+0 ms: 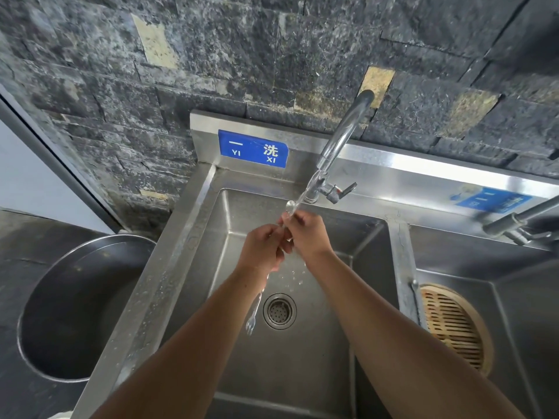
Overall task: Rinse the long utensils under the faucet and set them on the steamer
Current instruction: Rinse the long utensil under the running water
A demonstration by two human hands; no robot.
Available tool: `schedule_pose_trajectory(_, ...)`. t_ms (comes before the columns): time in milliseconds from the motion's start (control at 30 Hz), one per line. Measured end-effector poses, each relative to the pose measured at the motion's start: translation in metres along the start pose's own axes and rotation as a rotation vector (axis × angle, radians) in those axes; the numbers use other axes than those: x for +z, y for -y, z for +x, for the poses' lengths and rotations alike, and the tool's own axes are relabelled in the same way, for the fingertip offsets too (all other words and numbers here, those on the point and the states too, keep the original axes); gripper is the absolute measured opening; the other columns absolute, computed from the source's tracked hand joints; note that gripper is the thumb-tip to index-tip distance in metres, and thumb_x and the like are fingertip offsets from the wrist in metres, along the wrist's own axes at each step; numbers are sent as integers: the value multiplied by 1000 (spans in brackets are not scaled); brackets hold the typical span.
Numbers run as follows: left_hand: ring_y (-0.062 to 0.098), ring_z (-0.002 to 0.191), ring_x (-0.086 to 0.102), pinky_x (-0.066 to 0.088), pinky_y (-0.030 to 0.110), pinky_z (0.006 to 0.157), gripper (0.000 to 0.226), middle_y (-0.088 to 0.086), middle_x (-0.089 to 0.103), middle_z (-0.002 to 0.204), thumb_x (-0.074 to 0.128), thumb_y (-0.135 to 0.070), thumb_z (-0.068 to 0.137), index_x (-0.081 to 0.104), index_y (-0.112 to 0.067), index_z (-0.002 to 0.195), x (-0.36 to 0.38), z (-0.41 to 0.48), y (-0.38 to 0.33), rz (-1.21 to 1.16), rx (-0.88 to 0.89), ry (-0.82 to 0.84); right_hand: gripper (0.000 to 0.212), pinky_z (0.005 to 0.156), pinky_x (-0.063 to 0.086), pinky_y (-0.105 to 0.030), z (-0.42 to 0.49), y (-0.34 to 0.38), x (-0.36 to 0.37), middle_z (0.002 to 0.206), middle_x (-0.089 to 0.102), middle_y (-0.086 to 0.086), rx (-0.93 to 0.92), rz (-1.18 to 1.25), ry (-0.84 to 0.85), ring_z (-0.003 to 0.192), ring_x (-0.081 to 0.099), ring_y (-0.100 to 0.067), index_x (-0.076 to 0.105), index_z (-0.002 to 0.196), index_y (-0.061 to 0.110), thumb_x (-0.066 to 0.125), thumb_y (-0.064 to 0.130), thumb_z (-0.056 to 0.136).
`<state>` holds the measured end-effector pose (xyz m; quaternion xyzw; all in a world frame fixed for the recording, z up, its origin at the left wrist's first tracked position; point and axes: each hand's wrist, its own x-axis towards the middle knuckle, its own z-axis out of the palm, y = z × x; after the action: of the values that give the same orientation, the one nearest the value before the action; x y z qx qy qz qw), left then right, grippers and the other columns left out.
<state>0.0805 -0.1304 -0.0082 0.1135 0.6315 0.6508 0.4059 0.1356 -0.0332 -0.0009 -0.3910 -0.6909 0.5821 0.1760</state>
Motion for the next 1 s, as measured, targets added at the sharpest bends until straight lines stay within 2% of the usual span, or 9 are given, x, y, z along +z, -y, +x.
schedule_pose_trajectory(100,12,41,41,29,19,37,34,3,62,58,51,-16,98,66,-16,67,10,5,-11,39,58,-16,27,54,50,-35,11,10,-5,48,60,5,-42,-118,-80,44,56,-17,63,67,17,51,12,91)
schedule_pose_trajectory(233,10,42,38,29,20,39,32,2,51,56,55,-19,97,71,-22,70,15,1,-19,2,107,-5,31,60,52,-37,19,27,-14,59,62,-6,-78,-133,-81,52,59,-20,60,67,12,47,7,95)
schedule_pose_trajectory(400,5,36,32,25,15,35,29,-8,44,48,48,-8,98,71,-15,81,8,-7,-9,29,112,-21,36,41,46,-23,19,44,-13,51,54,-5,-36,-31,-13,41,50,-16,58,69,-1,42,6,100)
schedule_pose_trajectory(533,2,37,30,23,14,35,27,-10,43,50,46,-9,100,69,-11,87,-8,-17,8,38,105,11,41,51,47,-25,23,54,-14,56,58,-4,-61,-59,-44,44,54,-12,59,66,10,45,19,104)
schedule_pose_trajectory(700,2,40,28,23,13,37,24,-3,39,57,46,-14,103,65,-9,88,-17,-33,31,40,90,40,32,41,44,-13,30,55,-20,59,60,3,-53,-78,-67,36,51,4,64,86,2,47,22,105)
schedule_pose_trajectory(800,3,41,27,19,16,39,25,-3,41,59,44,-12,103,64,-10,90,-10,-33,29,21,48,83,32,40,43,-19,29,51,-20,60,59,2,-26,-18,-92,37,49,-1,61,79,9,44,20,105)
schedule_pose_trajectory(900,6,42,26,17,19,41,26,-3,43,58,43,-11,102,66,-14,94,-1,-29,20,-6,26,115,28,43,40,-25,31,49,-25,66,58,-11,-37,-11,-107,42,47,-10,60,84,6,41,13,103)
schedule_pose_trajectory(1000,7,41,26,17,19,42,26,-2,44,57,43,-9,101,67,-15,92,9,-23,11,-45,17,118,28,46,45,-24,29,46,-28,65,58,-9,-42,-9,-95,46,51,-11,60,84,7,41,14,103)
